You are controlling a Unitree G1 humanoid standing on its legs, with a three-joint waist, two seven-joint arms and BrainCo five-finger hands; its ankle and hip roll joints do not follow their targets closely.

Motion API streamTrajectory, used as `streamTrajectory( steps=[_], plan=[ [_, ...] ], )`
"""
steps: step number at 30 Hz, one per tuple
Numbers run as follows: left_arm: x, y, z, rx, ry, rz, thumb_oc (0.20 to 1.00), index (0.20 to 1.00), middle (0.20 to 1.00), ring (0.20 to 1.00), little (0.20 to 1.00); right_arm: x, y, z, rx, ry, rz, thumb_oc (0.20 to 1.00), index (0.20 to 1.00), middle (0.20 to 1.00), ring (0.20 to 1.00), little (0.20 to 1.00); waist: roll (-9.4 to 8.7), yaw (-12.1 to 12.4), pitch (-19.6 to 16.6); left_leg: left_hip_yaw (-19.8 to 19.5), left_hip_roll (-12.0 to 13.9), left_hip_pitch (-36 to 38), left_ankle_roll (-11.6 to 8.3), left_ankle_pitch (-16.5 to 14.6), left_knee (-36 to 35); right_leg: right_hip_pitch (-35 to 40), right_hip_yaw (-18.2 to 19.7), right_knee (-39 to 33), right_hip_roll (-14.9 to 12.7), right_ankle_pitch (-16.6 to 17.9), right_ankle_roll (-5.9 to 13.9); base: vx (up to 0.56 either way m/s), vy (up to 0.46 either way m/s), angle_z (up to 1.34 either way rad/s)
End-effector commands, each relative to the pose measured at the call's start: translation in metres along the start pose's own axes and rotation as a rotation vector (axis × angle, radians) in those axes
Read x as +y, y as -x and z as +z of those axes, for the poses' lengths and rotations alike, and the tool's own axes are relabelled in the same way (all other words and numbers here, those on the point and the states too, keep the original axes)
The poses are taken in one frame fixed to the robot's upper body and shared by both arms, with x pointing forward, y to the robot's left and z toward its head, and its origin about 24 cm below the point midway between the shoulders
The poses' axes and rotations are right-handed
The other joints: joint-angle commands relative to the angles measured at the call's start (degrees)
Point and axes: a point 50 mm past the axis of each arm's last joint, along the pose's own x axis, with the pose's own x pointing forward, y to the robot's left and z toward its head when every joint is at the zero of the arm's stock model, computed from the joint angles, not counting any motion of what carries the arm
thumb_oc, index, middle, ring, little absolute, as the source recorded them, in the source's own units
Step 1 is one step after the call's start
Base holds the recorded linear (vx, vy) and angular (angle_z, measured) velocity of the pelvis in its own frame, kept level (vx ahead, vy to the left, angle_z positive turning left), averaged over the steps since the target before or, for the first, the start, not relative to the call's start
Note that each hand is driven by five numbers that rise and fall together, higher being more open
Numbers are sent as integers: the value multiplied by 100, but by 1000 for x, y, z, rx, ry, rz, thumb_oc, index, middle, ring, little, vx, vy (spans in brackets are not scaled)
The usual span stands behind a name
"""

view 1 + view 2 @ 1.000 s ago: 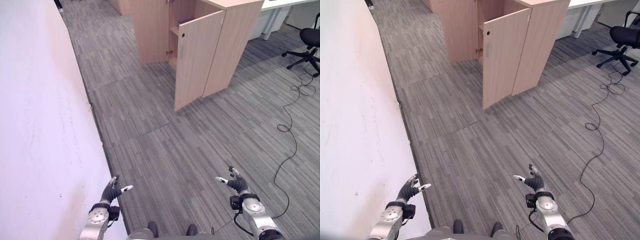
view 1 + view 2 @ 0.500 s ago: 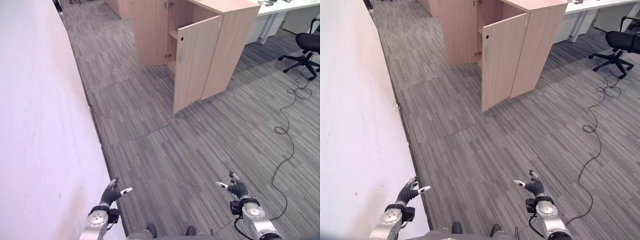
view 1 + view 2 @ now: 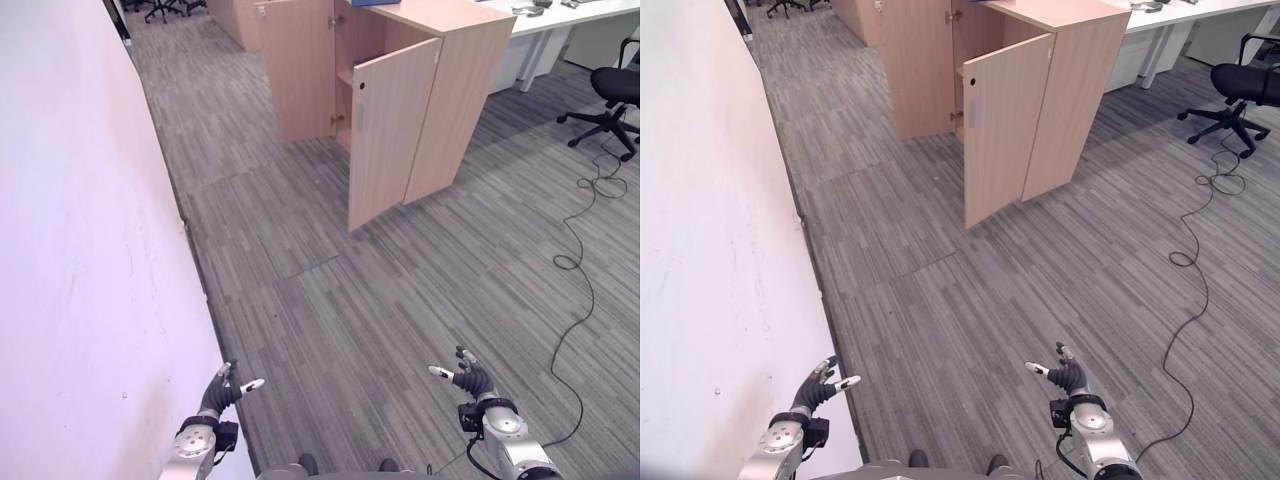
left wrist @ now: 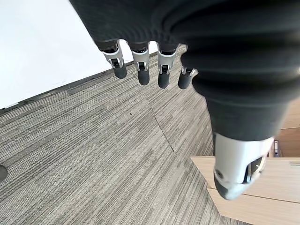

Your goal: Put the empty folder in the office cabinet

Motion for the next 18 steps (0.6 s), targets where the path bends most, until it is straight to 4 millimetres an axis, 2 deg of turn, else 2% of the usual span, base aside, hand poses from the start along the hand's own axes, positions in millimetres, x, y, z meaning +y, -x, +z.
streamTrajectory(
  steps=[1,8,13,14,15,16,17,18],
  plan=[
    [7,-10,26,-99,42,14,1000,1000,1000,1000,1000,-2,-8,20,-77,36,7,1000,1000,1000,1000,1000,-80,136,124,-59,536,30,-504,-84,10,96,-78,40,-512,-131,667,7,-59,0],
    [9,-12,33,-117,50,21,1000,1000,1000,1000,1000,-7,-8,22,-82,35,-3,1000,1000,1000,1000,1000,-37,125,184,-11,669,90,-577,29,11,159,-153,40,-398,-233,594,21,-64,1],
    [12,-14,39,-134,51,25,1000,1000,1000,1000,1000,-11,-10,30,-105,30,-11,1000,1000,1000,1000,1000,-84,144,384,6,905,-312,-742,-39,846,190,-209,40,-322,-318,466,-43,-99,2],
    [11,-16,45,-155,58,21,1000,1000,1000,1000,1000,-13,-10,33,-120,26,-16,1000,1000,1000,1000,1000,-105,166,529,-138,1005,-799,-826,41,1653,207,-207,40,-284,-401,342,-66,-141,13],
    [10,-17,48,-160,69,18,1000,1000,1000,1000,1000,-16,-10,34,-124,21,-27,1000,1000,1000,1000,1000,-102,178,623,-250,1043,-1069,-882,268,2101,251,-219,40,-258,-449,266,-20,-176,10],
    [6,-19,50,-164,83,14,1000,1000,1000,1000,1000,-20,-9,30,-111,10,-46,1000,1000,1000,1000,1000,-84,182,715,-349,1103,-1401,-930,690,2568,366,-261,40,-228,-578,201,29,-89,9],
    [6,-19,51,-165,83,14,1000,1000,1000,1000,1000,-20,-9,31,-112,9,-47,1000,1000,1000,1000,1000,-76,163,712,-382,1109,-1434,-938,687,2597,362,-283,40,-216,-582,194,84,-33,9],
    [4,-20,51,-163,87,10,1000,1000,1000,1000,1000,-22,-9,28,-101,-1,-57,1000,1000,1000,1000,1000,-46,133,742,-366,1177,-1603,-935,818,2581,409,-311,40,-211,-652,206,87,18,16]
  ],
)
